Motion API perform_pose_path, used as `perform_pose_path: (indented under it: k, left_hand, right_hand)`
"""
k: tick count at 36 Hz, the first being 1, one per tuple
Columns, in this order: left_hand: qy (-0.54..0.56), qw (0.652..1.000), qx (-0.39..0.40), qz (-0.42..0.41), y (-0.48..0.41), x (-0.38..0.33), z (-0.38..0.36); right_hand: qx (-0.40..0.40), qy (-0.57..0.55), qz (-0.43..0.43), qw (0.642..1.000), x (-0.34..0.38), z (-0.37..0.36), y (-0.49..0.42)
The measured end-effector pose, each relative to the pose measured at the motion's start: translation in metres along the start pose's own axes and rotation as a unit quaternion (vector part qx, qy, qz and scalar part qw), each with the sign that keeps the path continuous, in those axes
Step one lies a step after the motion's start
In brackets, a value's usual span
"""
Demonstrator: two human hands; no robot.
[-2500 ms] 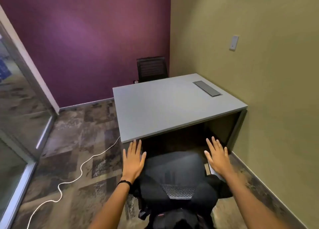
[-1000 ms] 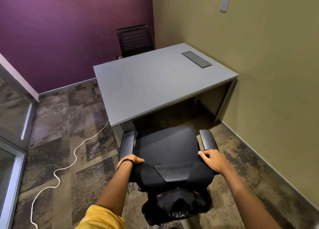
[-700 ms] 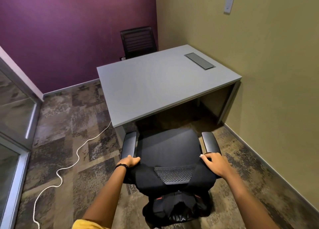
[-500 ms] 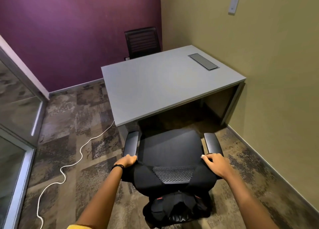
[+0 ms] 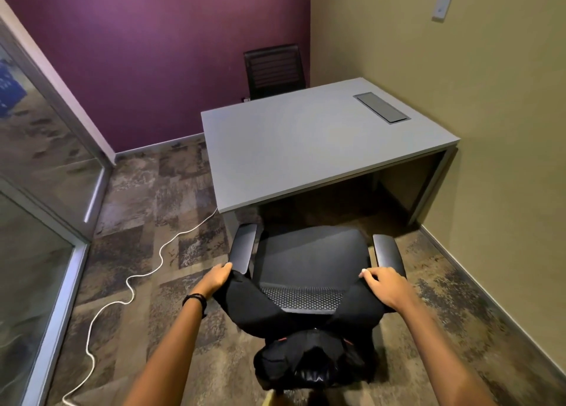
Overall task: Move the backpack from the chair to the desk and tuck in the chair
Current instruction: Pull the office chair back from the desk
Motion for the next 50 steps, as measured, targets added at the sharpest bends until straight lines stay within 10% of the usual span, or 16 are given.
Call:
perform_pose_path:
  k: [25, 50]
  left_hand:
    - [0.122, 0.986, -0.107, -0.033, 0.024, 0.023, -0.009]
    - [0.270, 0.961, -0.033, -0.041, 0.047, 0.073, -0.074]
  right_hand:
    - [-0.039, 0.031, 0.057, 0.997, 0.036, -0.019, 0.014]
    - [-0.152, 0.046, -0.028, 0.987, 0.039, -0.021, 0.037]
Point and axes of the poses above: each hand's wrist, its own y-axis away from the middle knuckle, its own z-axis out of the back of the hand, x = y × z, the point moved 6 cm from there along -y, towards the middle knuckle, and after that the axes turned 12 degrees about x, right-handed, at the moved point
